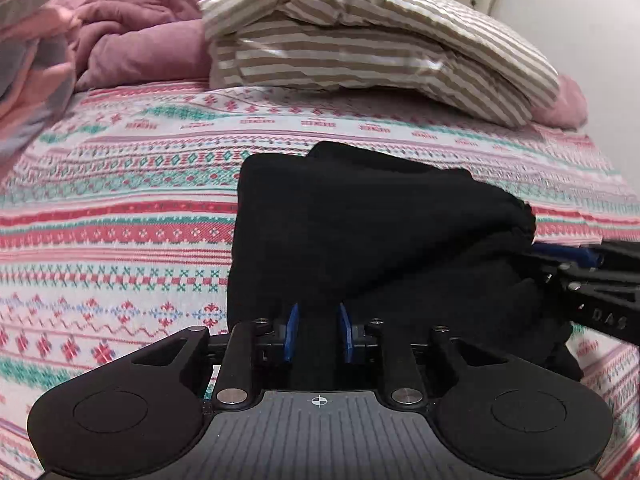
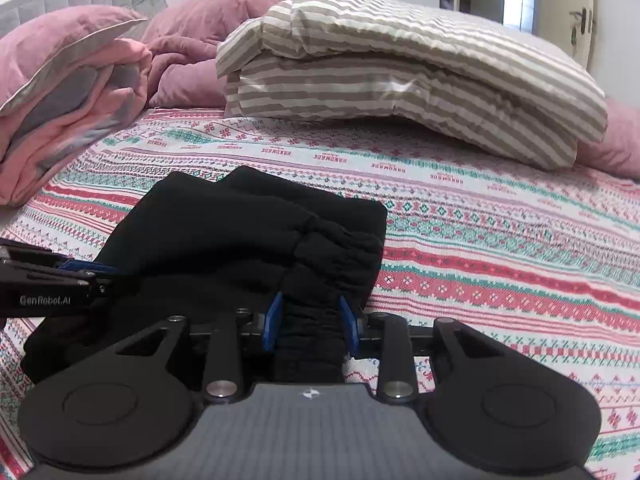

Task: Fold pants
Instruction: 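Press the folded pants flat and open both grippers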

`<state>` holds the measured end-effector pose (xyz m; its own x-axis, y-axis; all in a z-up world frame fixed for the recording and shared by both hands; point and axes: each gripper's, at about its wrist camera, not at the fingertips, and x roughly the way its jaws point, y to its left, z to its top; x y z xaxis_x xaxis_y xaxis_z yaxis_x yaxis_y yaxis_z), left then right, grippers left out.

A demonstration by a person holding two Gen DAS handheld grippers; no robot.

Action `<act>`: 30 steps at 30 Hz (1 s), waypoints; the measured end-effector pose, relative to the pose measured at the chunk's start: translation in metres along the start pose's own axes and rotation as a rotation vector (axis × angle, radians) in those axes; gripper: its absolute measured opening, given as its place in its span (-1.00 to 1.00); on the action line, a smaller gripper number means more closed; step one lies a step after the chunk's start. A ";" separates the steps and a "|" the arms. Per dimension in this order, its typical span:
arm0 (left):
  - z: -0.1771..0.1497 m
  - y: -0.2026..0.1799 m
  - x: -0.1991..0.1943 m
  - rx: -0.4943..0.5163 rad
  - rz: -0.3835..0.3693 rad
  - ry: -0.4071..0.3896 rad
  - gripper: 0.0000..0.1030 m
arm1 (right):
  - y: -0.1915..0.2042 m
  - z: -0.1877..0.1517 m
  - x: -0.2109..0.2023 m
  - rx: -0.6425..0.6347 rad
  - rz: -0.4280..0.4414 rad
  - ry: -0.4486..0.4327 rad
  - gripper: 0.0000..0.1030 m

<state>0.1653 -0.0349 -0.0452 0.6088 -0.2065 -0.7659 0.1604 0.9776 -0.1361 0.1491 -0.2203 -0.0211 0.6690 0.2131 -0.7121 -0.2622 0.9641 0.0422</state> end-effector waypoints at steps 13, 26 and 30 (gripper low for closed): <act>-0.027 -0.011 -0.043 0.029 -0.021 -0.008 -0.57 | 0.038 -0.003 -0.035 -0.069 0.012 -0.009 0.61; -0.078 -0.022 -0.075 0.071 -0.023 -0.043 -0.56 | 0.056 -0.023 -0.059 -0.093 -0.067 -0.029 0.75; -0.089 -0.020 -0.090 0.062 -0.019 -0.030 -0.53 | 0.057 -0.035 -0.081 -0.017 -0.033 0.013 0.77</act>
<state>0.0386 -0.0319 -0.0295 0.6281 -0.2269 -0.7443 0.2195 0.9694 -0.1103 0.0558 -0.1879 0.0146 0.6684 0.1790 -0.7220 -0.2520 0.9677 0.0067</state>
